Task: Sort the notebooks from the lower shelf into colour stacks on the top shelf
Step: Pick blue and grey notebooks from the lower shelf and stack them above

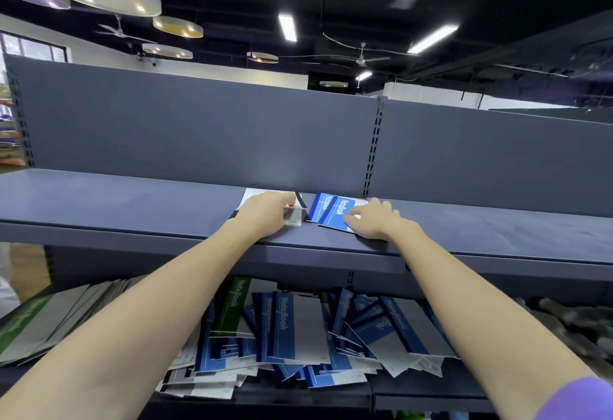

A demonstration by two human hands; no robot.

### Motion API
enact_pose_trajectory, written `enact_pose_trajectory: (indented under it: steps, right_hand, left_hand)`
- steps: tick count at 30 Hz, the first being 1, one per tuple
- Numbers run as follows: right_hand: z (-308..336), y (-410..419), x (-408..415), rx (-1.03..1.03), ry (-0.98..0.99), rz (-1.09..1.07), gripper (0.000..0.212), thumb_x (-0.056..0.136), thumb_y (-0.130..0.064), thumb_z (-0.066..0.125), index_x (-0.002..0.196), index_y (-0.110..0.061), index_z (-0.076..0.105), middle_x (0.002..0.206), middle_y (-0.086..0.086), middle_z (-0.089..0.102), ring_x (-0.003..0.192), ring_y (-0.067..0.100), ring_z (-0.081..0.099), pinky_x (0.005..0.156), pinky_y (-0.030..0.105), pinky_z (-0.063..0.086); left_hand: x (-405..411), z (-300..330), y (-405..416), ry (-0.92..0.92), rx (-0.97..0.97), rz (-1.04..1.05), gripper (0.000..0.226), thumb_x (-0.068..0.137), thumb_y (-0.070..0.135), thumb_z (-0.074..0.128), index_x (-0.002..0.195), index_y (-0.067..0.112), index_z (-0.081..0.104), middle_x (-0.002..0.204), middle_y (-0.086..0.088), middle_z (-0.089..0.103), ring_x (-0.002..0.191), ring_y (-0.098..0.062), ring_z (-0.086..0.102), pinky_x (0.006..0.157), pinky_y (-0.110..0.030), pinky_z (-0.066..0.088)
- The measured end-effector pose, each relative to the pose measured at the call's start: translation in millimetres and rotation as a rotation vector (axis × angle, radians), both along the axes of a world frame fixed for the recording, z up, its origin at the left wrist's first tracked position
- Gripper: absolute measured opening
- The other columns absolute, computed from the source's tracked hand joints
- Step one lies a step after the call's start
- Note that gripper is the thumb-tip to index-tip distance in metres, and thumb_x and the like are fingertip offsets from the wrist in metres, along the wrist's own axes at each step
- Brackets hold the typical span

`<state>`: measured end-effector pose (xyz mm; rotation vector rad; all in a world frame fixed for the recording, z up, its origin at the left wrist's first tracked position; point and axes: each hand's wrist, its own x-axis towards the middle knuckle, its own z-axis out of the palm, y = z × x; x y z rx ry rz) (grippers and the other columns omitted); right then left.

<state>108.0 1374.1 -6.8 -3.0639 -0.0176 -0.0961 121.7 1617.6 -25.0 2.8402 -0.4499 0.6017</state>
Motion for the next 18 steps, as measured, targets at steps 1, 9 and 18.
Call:
enact_pose_trajectory:
  steps: [1, 9, 18]
  right_hand:
    - [-5, 0, 2, 0.018, -0.034, 0.018, 0.045, 0.103, -0.046, 0.029, 0.141, -0.037, 0.051, 0.142, 0.012, 0.040, 0.134, 0.034, 0.032, 0.105, 0.043, 0.030]
    - [-10, 6, 10, 0.238, 0.004, 0.084, 0.049, 0.101, -0.021, 0.031, 0.146, -0.028, 0.048, 0.154, 0.000, 0.042, 0.136, 0.028, 0.042, 0.112, 0.042, 0.035]
    - [-14, 22, 18, 0.209, -0.163, 0.098, 0.029, 0.102, -0.023, 0.033, 0.115, -0.016, 0.058, 0.120, 0.007, 0.057, 0.107, 0.031, 0.053, 0.093, 0.040, 0.044]
  left_hand:
    - [1, 0, 0, 0.003, 0.001, -0.001, 0.028, 0.089, 0.000, 0.042, 0.103, 0.022, 0.053, 0.108, -0.008, 0.063, 0.085, -0.029, 0.053, 0.066, -0.033, 0.039]
    - [10, -4, 4, 0.033, 0.004, -0.024, 0.033, 0.091, 0.011, 0.045, 0.115, 0.027, 0.062, 0.118, -0.002, 0.066, 0.103, -0.028, 0.058, 0.082, -0.035, 0.049]
    - [10, 2, 27, 0.201, -0.272, -0.179, 0.043, 0.088, 0.051, 0.068, 0.121, 0.023, 0.067, 0.123, 0.010, 0.064, 0.118, -0.012, 0.054, 0.101, -0.032, 0.043]
